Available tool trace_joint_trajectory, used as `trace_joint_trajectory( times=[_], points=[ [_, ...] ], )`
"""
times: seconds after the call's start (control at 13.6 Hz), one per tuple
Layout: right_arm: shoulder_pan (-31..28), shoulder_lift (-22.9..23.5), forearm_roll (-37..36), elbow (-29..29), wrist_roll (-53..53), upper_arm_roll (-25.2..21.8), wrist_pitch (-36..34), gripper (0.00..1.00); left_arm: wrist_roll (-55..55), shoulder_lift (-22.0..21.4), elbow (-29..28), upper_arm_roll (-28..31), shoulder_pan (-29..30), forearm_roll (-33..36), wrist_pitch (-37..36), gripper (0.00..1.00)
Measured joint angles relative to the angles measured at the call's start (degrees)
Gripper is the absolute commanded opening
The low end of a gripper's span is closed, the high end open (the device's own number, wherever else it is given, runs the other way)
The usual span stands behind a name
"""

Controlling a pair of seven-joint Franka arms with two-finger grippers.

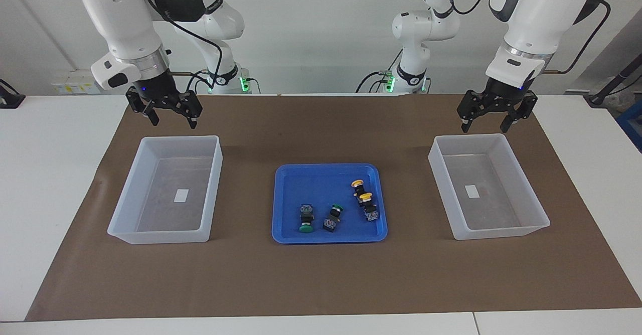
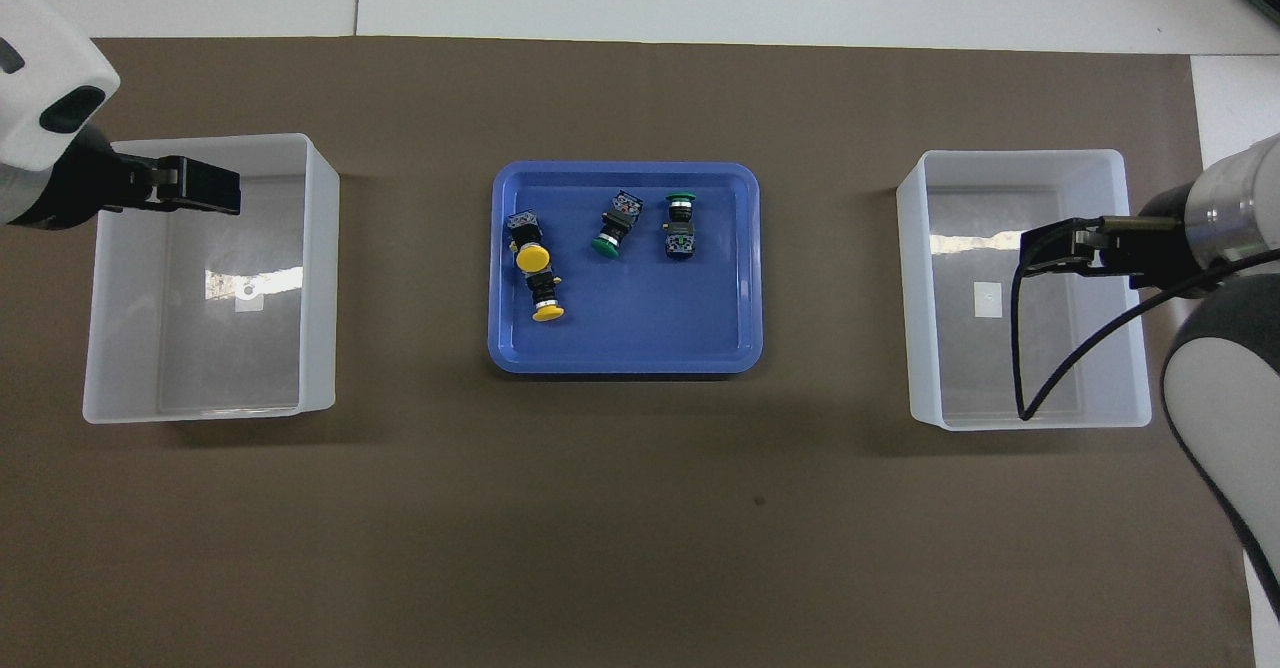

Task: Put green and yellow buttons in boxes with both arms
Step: 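Move the left and right grippers from the boxes toward the blue tray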

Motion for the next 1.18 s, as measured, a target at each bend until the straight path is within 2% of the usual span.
trace_joint_trajectory(
  times=[0.66,0.96,1.18],
  points=[
    [0.1,0.0,0.1,0.0,0.0,0.1,-0.1,1.00,-0.4,0.4,-1.1,-0.6,-1.1,0.0,-1.0,1.00],
    [0.1,0.0,0.1,-0.1,0.0,0.1,0.3,1.00,-9.8,4.1,-3.0,-1.0,-5.6,-0.1,5.0,1.00],
    [0.2,0.1,0.2,-2.5,0.3,0.2,5.3,1.00,-17.3,8.0,-4.3,-1.2,-8.2,-0.1,12.1,1.00]
  ],
)
